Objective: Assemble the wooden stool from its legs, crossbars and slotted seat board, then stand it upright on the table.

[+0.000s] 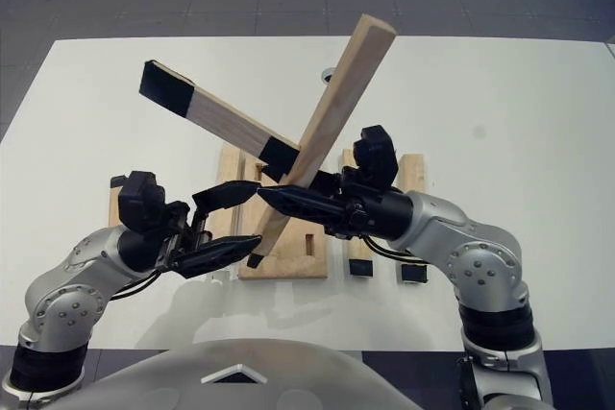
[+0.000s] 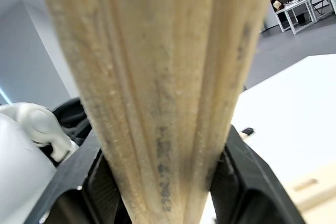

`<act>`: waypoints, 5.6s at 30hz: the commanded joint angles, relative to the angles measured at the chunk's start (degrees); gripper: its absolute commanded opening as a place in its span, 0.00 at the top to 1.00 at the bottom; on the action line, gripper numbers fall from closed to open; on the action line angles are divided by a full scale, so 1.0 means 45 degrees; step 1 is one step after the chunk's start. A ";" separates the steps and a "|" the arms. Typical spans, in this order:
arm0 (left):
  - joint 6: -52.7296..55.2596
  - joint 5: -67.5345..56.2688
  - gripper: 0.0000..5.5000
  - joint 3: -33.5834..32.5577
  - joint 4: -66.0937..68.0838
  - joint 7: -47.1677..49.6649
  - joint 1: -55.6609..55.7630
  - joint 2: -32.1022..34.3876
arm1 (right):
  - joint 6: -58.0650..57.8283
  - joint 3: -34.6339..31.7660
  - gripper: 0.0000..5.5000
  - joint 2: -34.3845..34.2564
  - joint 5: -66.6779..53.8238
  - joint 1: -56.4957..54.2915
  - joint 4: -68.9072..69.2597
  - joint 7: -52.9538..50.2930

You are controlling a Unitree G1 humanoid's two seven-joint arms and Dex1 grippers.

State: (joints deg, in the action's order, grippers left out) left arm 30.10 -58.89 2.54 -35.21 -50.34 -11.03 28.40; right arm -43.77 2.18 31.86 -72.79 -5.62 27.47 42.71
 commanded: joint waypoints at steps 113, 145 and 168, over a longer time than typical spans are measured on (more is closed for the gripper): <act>-0.3149 0.5783 0.14 0.2556 0.3157 -0.3477 -0.1073 0.1418 | 1.2625 0.0710 0.63 -0.2315 1.3457 -0.8803 -1.9815 1.0969; -0.3003 0.5794 0.14 0.2581 0.3331 -0.3125 -0.0786 0.1175 | 0.9950 0.4363 0.63 -0.2067 1.1701 -0.4719 -1.7566 1.0585; -0.3026 0.5885 0.14 0.2548 0.3217 -0.2839 -0.0831 0.1073 | 1.3965 0.7270 0.63 -0.1623 1.4796 -0.2946 -1.8799 0.8925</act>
State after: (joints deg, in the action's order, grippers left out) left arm 16.12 -33.44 14.92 -20.44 -65.45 -15.17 33.61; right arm 16.42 20.14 20.57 -29.95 -35.69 -49.36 87.33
